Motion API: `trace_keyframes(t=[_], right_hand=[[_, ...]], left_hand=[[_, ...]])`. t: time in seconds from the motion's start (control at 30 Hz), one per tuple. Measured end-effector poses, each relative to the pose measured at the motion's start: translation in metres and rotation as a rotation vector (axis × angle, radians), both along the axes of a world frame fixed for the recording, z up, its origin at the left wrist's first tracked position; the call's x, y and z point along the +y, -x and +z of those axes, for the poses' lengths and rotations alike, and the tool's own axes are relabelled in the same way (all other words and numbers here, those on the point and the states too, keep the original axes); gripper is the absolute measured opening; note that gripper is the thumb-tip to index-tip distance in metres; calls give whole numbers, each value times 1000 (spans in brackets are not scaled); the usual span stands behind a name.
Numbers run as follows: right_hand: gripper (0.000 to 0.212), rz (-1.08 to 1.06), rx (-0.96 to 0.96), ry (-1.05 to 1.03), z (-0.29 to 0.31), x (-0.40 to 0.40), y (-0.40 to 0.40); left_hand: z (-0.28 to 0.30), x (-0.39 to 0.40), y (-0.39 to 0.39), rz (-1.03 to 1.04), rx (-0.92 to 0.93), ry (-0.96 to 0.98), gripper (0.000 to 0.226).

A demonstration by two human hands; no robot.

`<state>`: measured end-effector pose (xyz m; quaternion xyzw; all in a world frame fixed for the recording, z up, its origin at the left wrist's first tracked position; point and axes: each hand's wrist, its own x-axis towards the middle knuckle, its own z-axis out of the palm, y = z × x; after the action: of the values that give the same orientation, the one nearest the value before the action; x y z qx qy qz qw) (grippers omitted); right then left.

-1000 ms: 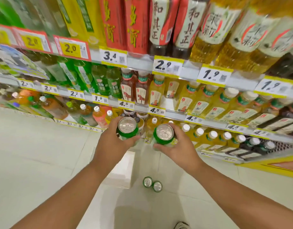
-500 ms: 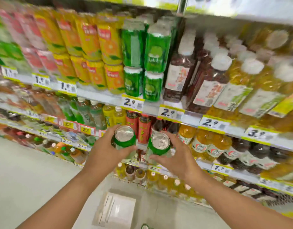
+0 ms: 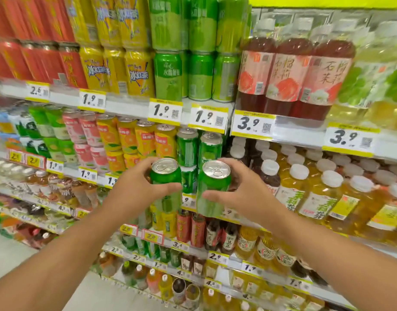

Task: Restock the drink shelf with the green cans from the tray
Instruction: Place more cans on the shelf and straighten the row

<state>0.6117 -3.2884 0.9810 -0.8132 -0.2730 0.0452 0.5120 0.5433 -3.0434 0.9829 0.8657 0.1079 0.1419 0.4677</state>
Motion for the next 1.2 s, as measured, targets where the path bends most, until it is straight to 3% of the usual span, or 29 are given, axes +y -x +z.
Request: trace_keyframes(t=[0.23, 0.33, 0.5, 0.6, 0.67, 0.9, 1.2], right_hand=[[63, -91, -6, -97, 83, 27, -16], [60, -114, -60, -113, 117, 35, -25], [83, -185, -157, -105, 175, 51, -50], [108, -269, -180, -115, 195, 65, -72], [113, -284, -173, -115, 203, 74, -81], [75, -283, -133, -49, 199, 94, -100], [74, -270, -107, -41, 182, 104, -111]], left_hand=[[73, 20, -16, -65, -16, -45, 40], [94, 22, -22, -96, -20, -48, 43], [120, 27, -34, -115, -42, -18, 40], [130, 28, -39, -117, -50, -36, 66], [134, 29, -42, -108, -60, -39, 73], [146, 32, -45, -140, -60, 2, 57], [146, 38, -50, -163, -61, 42, 61]])
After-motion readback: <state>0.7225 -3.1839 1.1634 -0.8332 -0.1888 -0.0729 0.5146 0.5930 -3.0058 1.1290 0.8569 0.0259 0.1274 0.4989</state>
